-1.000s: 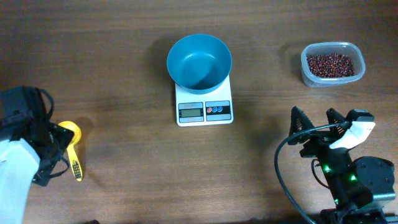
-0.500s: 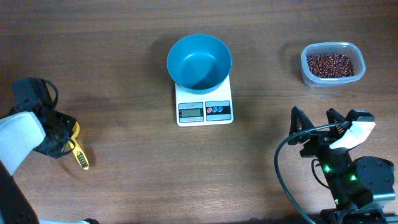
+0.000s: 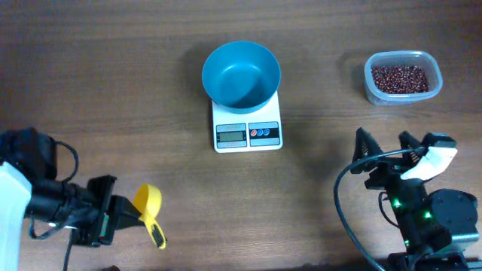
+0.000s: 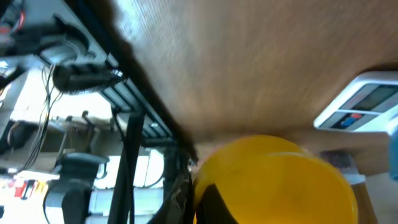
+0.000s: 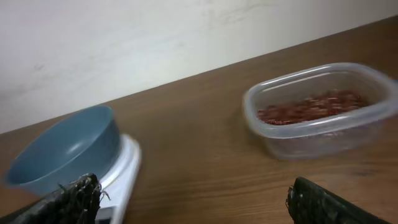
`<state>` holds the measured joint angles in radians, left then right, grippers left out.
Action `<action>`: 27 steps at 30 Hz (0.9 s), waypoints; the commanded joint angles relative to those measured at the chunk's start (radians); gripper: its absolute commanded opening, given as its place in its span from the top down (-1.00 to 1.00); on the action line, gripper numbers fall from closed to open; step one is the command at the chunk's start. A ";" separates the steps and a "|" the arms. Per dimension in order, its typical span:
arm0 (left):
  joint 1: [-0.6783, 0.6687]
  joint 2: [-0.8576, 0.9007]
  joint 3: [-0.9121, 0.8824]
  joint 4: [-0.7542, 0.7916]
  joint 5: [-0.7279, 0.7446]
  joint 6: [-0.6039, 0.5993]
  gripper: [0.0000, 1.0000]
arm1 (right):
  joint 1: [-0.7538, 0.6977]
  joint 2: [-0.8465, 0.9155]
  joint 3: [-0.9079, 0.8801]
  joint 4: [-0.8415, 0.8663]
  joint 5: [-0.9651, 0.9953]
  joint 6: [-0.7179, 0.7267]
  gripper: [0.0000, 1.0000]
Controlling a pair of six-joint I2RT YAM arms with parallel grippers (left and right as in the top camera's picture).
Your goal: Scoop item into bowl and weigh 50g on scale
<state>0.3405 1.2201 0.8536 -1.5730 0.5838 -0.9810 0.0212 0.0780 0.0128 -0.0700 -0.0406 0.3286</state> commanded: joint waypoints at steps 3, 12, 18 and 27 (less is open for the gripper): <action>-0.077 -0.005 0.001 0.061 0.121 -0.046 1.00 | 0.006 0.020 -0.007 0.022 -0.359 0.268 -0.97; -0.356 -0.005 0.001 0.204 0.075 -0.459 1.00 | 0.005 0.036 -0.007 0.183 -1.166 0.787 -0.97; -0.462 -0.005 0.028 0.282 0.075 -0.605 1.00 | 0.005 0.042 0.029 0.366 -1.252 1.095 -0.93; -0.465 -0.005 0.029 0.279 0.101 -0.646 1.00 | 0.005 0.630 0.405 0.412 -1.253 0.912 -0.82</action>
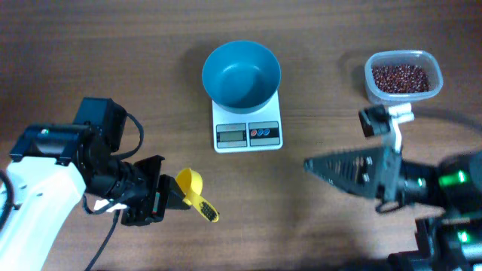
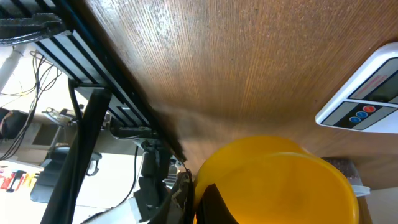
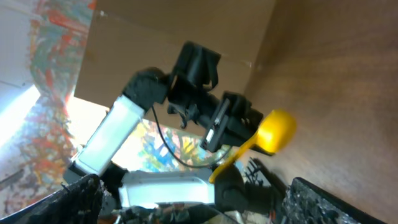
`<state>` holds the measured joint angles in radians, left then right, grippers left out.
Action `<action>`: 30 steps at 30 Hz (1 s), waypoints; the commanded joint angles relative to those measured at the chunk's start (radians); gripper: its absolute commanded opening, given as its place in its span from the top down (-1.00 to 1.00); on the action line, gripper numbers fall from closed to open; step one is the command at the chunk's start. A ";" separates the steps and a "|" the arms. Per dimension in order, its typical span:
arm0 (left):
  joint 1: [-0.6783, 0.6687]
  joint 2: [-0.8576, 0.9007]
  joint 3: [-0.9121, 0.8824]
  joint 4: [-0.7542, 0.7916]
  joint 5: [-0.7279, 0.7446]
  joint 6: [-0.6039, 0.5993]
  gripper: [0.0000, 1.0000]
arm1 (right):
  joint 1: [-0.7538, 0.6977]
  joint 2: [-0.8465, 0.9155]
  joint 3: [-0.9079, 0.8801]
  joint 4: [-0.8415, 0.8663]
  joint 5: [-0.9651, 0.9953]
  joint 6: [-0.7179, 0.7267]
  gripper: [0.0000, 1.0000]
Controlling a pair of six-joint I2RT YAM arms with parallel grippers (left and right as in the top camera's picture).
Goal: Scoop item into bowl and weigh 50g on scale
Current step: 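Reach the right gripper toward the scoop handle held by the left gripper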
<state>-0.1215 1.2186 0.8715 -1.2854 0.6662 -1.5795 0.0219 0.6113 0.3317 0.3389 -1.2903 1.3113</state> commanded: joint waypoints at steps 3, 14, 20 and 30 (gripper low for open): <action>-0.003 -0.004 0.011 -0.005 0.015 -0.160 1.00 | 0.004 0.208 0.157 0.002 0.006 -0.086 -0.64; -0.002 -0.004 0.011 0.107 -0.192 -0.162 1.00 | 0.004 0.576 0.482 -0.051 0.100 -0.291 -0.65; -0.002 -0.004 0.011 0.107 -0.196 -0.163 1.00 | 0.004 0.754 0.927 -0.710 0.489 -0.798 -0.68; -0.002 -0.003 0.011 0.238 -0.238 -0.370 1.00 | 0.160 0.695 0.992 -1.612 0.450 -1.117 -0.93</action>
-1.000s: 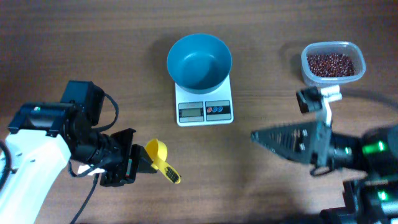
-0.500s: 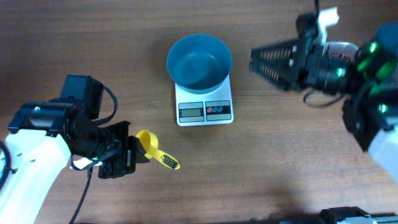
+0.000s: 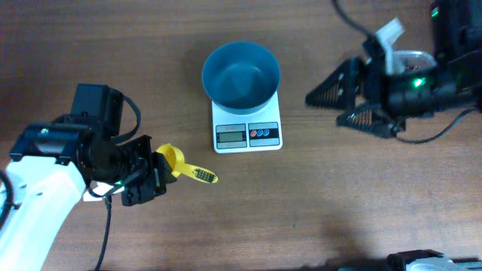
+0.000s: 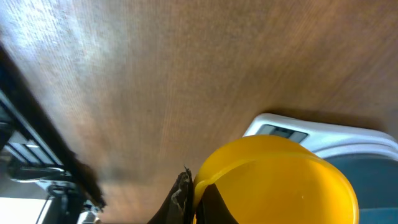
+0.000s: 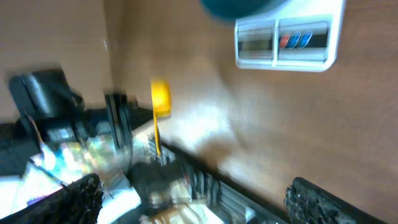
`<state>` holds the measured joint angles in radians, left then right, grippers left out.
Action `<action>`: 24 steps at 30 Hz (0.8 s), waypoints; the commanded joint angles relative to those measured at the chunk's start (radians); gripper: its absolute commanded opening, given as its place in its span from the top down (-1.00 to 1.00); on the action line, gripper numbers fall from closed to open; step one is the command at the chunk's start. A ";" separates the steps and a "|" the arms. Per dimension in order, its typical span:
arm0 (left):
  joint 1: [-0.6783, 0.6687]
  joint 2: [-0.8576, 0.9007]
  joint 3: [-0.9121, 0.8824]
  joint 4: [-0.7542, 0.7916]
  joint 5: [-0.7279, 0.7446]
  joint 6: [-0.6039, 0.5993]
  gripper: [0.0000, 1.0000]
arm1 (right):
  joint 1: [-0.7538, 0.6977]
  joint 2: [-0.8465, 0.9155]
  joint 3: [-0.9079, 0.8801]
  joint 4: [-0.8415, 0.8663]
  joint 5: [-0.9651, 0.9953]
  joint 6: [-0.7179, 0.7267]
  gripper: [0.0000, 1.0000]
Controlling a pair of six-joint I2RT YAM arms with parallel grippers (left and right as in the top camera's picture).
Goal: Scoop item into bowl and weigh 50g on scale
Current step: 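Reach the right gripper toward the scoop handle held by the left gripper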
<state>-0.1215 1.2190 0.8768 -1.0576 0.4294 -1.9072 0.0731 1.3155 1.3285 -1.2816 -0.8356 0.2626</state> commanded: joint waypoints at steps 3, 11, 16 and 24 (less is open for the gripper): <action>-0.002 -0.004 0.006 0.009 0.000 -0.083 1.00 | 0.358 -0.004 -0.005 0.149 0.224 0.094 -0.92; 0.066 -0.004 0.006 0.150 0.019 -0.084 1.00 | 0.738 0.080 -0.006 0.387 0.649 0.644 -0.66; 0.105 0.010 0.006 0.168 0.008 -0.083 1.00 | 0.786 0.219 -0.006 0.525 0.669 0.744 -0.22; 0.139 0.010 0.006 0.179 0.029 -0.083 1.00 | 0.876 0.262 -0.006 0.710 0.755 0.706 0.18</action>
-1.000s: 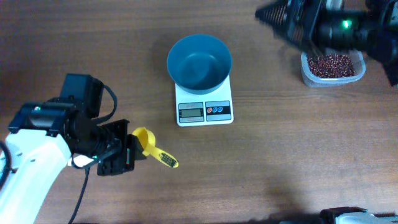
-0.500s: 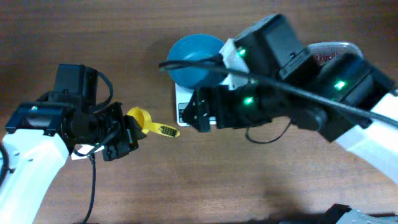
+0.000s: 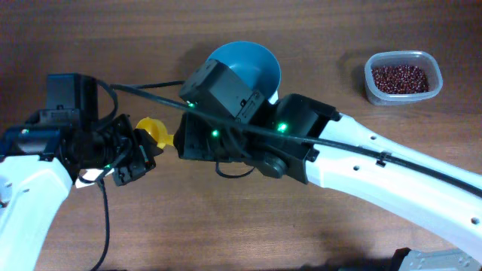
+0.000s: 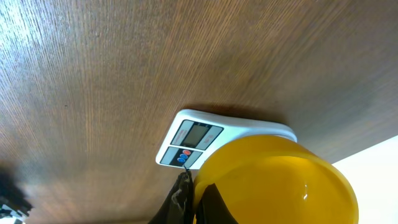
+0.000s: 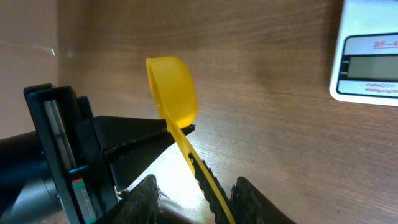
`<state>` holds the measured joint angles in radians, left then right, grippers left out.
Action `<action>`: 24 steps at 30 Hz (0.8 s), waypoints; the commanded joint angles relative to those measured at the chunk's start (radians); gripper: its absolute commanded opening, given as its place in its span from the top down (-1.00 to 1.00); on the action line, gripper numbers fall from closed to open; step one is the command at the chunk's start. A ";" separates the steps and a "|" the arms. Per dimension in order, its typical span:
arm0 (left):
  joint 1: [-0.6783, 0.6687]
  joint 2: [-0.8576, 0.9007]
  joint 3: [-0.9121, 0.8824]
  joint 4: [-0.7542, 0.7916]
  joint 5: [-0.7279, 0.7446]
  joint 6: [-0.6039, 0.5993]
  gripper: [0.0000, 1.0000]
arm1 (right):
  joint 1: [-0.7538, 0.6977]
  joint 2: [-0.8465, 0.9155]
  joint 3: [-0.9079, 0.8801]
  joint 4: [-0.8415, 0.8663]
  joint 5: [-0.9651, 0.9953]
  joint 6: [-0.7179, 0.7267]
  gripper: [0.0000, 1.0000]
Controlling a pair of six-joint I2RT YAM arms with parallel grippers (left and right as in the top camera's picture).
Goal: Scoop item into bowl and weigh 50g on scale
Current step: 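Reach the right gripper toward the scoop handle held by the left gripper, then close the right gripper on the scoop handle and open the left gripper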
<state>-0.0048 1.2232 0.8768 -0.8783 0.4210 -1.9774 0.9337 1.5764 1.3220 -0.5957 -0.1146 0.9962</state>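
Note:
A yellow scoop (image 3: 153, 129) hangs left of the scale, with my left gripper (image 3: 140, 150) shut on it near the neck. In the right wrist view the scoop's cup (image 5: 174, 90) points up. Its handle (image 5: 205, 177) runs down between the fingers of my right gripper (image 5: 196, 190), which is open around it. The left wrist view shows the cup (image 4: 273, 183) from close up. The white scale (image 4: 205, 140) is mostly covered by my right arm (image 3: 248, 128) in the overhead view. The blue bowl (image 3: 260, 64) on it shows only in part.
A clear tub of red beans (image 3: 401, 75) stands at the back right. My right arm stretches from the front right across the middle of the wooden table (image 3: 90, 45). A black cable loops above the left arm.
My right arm was at the back right by the bean tub; now it reaches over the scale, with its open fingers either side of the scoop handle. The left gripper has carried the scoop slightly back and to the left.
The left gripper held the scoop at the front left while the right gripper stood open at the front right. The scoop then came nearer the scale as the right gripper turned leftward, then rose by the tub. Now both grippers meet at the scoop.

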 commanded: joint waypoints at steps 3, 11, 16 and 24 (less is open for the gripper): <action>0.074 0.006 0.006 0.004 0.181 0.011 1.00 | 0.017 0.001 0.000 0.060 0.041 -0.027 0.18; 0.096 0.006 0.006 0.003 0.342 0.086 1.00 | 0.017 0.001 0.000 0.104 0.014 -0.107 0.48; 0.096 0.006 0.006 0.003 0.331 0.086 1.00 | 0.017 0.001 0.000 0.099 -0.059 -0.181 0.60; 0.096 0.006 0.006 0.003 0.316 0.109 1.00 | 0.014 0.001 0.000 0.097 -0.058 -0.181 0.70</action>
<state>0.0856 1.2232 0.8768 -0.8745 0.7444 -1.8999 0.9424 1.5768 1.3220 -0.5022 -0.1478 0.8291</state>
